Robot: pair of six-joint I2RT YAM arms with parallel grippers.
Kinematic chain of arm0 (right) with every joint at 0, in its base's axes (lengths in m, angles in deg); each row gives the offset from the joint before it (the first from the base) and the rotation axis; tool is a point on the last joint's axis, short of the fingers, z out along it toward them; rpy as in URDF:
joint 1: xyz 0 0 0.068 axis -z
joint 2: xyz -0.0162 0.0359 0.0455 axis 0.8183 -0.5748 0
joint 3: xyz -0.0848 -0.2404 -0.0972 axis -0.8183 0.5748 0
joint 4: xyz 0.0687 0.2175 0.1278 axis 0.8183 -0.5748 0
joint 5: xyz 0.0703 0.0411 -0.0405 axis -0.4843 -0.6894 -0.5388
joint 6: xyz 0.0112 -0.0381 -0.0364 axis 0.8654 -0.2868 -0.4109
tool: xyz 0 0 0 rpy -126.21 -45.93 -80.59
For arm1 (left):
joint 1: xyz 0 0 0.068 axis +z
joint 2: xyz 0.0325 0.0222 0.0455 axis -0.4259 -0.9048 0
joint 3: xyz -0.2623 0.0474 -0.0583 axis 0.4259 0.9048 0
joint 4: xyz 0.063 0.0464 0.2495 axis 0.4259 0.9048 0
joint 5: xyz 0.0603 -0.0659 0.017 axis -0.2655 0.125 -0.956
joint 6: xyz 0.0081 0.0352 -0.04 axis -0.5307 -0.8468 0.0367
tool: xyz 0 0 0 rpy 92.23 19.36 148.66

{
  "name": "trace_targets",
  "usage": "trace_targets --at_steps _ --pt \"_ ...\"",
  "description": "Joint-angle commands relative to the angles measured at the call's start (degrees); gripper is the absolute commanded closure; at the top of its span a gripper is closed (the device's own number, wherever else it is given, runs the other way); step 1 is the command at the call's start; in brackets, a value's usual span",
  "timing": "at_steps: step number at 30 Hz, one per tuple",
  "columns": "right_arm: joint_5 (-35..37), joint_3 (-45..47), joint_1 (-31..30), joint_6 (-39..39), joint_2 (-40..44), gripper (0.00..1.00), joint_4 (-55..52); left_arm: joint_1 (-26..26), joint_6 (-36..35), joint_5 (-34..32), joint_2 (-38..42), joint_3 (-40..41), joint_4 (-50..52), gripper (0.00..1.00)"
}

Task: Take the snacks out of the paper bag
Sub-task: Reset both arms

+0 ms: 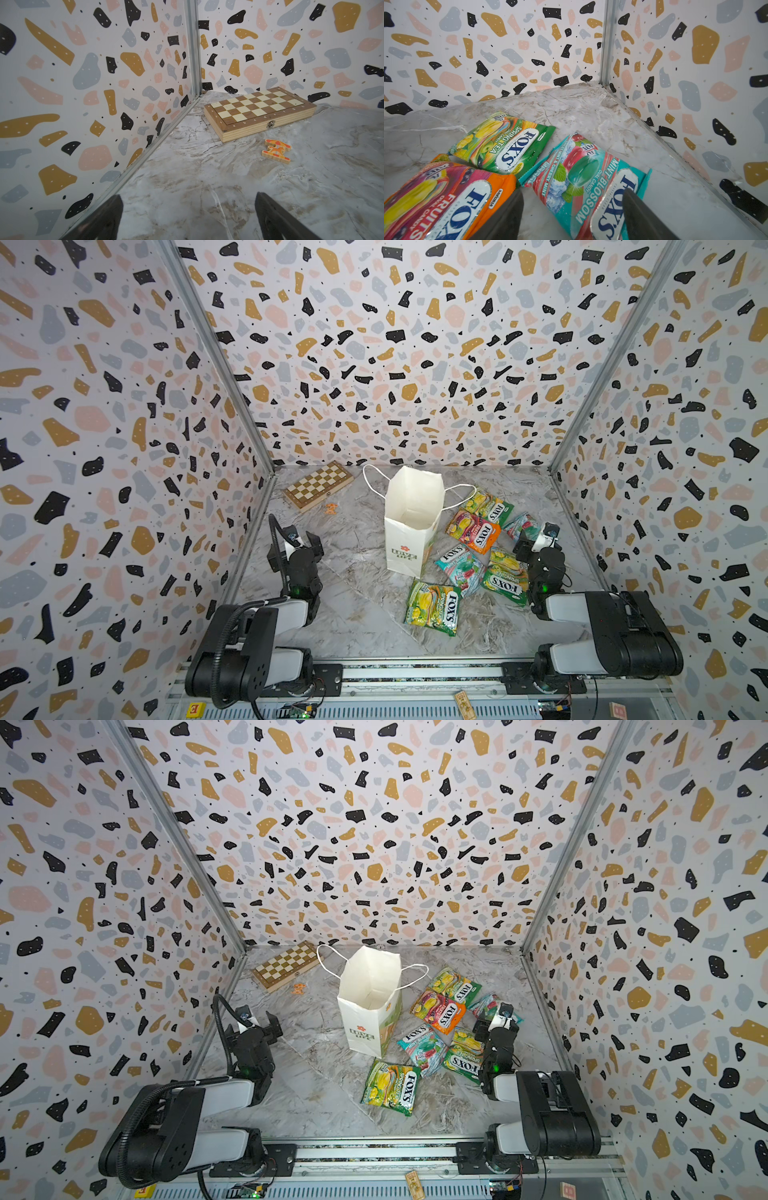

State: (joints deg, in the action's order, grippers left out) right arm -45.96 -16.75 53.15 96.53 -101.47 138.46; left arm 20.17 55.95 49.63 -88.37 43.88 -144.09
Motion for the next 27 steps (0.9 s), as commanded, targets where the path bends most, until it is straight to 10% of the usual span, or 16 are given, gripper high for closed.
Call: trace_targets --at_steps 1,18,27 --pt "-3.13 1.85 0.03 -1.52 0.5 0.23 5.3 0.35 -2.14 3.69 -0.79 1.25 -8.94 0.0" --pt "-8.11 4.95 -1.7 -6.03 -5.85 0.21 18.08 0.38 -2.7 3.69 -8.48 0.62 -14.36 0.0" --pt "-3.47 2.06 -3.7 -6.71 -6.46 0.01 13.77 0.38 -1.47 0.85 -8.4 0.04 -13.24 0.0"
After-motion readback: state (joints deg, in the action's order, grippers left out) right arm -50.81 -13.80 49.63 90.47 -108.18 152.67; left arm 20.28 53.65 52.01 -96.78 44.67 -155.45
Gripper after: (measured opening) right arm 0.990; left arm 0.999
